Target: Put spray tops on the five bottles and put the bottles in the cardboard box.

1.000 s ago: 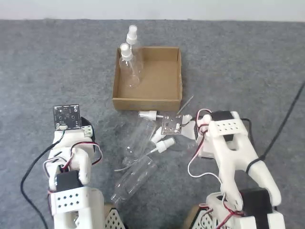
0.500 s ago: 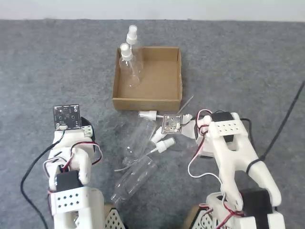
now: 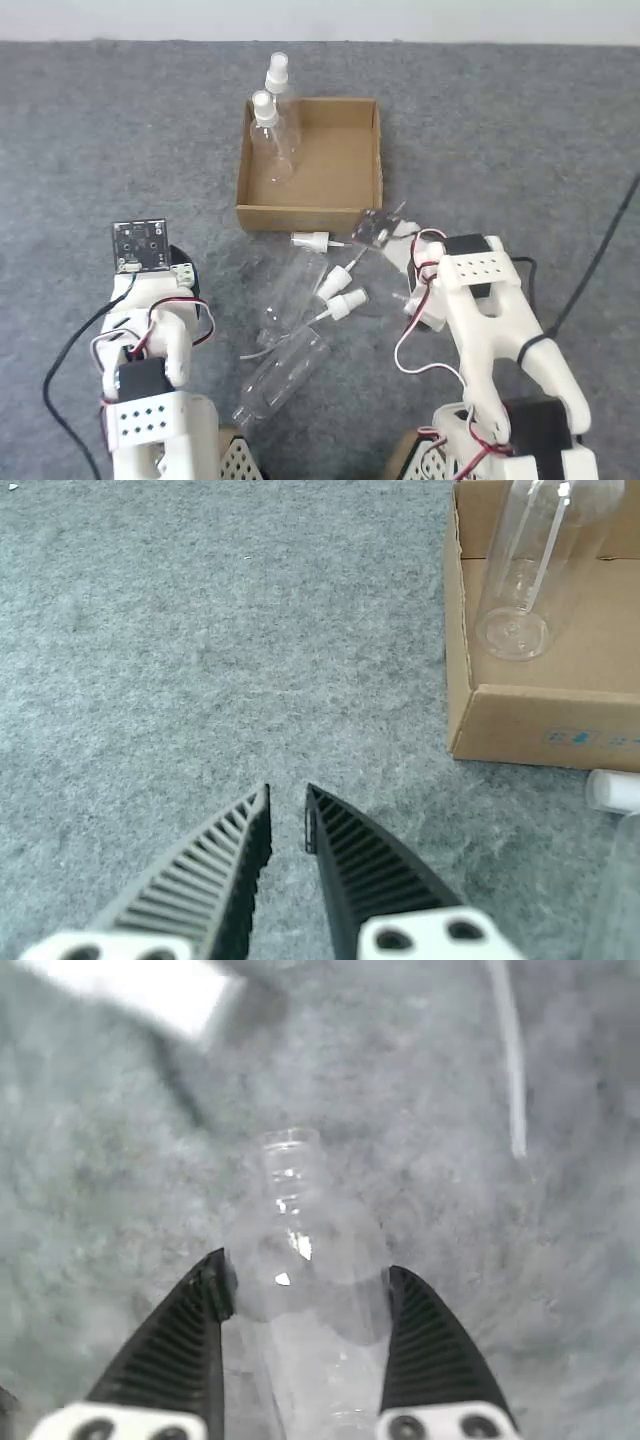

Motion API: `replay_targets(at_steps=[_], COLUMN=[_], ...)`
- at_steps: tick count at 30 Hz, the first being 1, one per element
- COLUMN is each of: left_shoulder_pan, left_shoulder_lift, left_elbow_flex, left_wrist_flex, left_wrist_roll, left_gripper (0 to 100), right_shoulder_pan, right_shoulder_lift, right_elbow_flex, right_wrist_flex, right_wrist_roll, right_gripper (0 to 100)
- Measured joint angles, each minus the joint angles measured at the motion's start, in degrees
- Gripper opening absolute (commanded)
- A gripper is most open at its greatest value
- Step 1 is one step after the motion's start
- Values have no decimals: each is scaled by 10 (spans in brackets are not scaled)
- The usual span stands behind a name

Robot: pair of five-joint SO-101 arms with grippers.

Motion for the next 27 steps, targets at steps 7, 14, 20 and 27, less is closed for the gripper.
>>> replay_targets(at_steps=[7, 14, 20, 27], left_shoulder_pan=[0, 0, 0, 0], left_shoulder_lift=[0, 0, 0, 0], left_elbow_flex=[0, 0, 0, 0], left_wrist_flex=[0, 0, 0, 0], left_wrist_roll=[0, 0, -4, -25], left_gripper=[59, 59, 59, 58], right_shoulder_pan=[0, 0, 4, 40], right_shoulder_lift=[0, 0, 0, -69], right_elbow_flex=[-57, -100, -101, -54], right_wrist_flex=[60, 104, 108, 109], right_wrist_roll=[-186, -353, -407, -407], right_gripper=[8, 7, 7, 7])
